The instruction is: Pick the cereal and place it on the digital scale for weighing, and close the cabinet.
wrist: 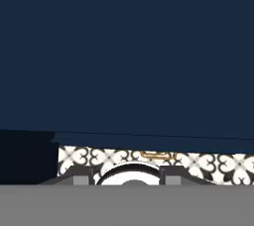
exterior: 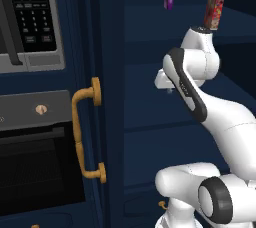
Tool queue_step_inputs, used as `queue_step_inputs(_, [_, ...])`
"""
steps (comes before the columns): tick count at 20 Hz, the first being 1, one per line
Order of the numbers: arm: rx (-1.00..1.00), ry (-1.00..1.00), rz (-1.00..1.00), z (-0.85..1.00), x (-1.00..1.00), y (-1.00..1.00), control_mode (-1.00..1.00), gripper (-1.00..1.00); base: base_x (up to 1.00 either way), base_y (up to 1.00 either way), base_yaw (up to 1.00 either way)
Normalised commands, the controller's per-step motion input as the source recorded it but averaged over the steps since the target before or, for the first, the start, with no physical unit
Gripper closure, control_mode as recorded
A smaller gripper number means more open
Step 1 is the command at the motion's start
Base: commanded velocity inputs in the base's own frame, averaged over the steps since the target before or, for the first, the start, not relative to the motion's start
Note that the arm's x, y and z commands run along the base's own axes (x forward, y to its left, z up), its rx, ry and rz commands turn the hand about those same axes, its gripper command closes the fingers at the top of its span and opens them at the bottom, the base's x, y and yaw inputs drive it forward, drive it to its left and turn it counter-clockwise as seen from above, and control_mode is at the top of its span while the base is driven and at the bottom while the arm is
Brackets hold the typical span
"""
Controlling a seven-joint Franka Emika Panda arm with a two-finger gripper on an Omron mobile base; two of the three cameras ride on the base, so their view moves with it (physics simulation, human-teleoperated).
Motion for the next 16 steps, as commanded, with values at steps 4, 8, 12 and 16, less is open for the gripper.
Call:
queue_step_inputs(4, [0.00,-0.06,0.00,0.00,-0.31,-0.02,-1.00,-1.00,0.00,0.00,0.00])
queue_step_inputs(8, [0.00,-0.42,-0.02,0.17,-0.71,-0.08,-1.00,-1.00,0.00,0.00,0.00])
queue_step_inputs(12, [0.00,-0.43,-0.02,0.89,-0.41,-0.11,-1.00,-1.00,0.00,0.00,0.00])
queue_step_inputs(16, [-0.04,-0.25,0.00,0.96,-0.29,-0.32,-1.00,-1.00,0.00,0.00,0.00])
